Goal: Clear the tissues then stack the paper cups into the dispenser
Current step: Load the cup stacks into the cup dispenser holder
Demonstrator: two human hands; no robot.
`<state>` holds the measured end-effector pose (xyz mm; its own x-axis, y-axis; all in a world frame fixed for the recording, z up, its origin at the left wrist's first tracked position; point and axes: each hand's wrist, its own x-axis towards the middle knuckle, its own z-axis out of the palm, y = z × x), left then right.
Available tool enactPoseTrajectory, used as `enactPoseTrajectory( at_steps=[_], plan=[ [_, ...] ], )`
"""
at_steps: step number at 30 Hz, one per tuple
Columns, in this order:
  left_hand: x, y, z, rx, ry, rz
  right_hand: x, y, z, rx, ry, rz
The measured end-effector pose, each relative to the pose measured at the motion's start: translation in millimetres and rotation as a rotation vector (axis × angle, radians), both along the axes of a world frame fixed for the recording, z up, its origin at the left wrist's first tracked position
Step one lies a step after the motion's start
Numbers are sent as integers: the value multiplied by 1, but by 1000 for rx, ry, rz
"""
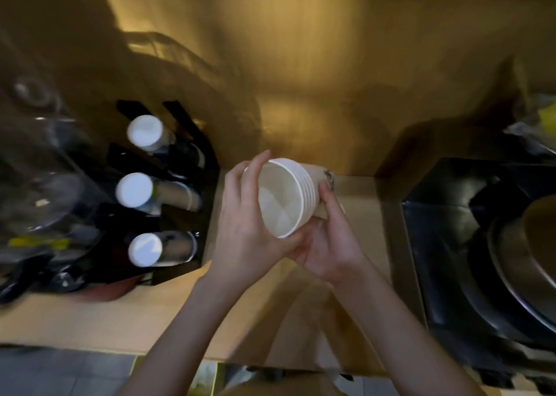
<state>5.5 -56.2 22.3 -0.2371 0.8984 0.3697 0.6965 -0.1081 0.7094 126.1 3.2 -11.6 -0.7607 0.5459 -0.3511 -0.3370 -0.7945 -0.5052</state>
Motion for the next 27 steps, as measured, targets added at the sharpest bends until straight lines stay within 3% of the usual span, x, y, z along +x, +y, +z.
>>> enactPoseTrajectory(
  at_steps=[7,12,15,22,27],
  plan=[
    [-71,-55,-8,-68,-218,209,-79,-14,6,175,-80,111],
    [-118,-84,-14,-158,-301,354,-127,-35,5,565,-253,11],
    [-145,-100,-21,-265,-333,345,-148,-50,-1,758,-271,-45],
    [-184,-127,-33,-315,-726,268,-175,-89,-27,1145,-474,-173],
    [-191,-126,-46,-402,-921,323,-186,-94,-43,1323,-634,-92]
  ],
)
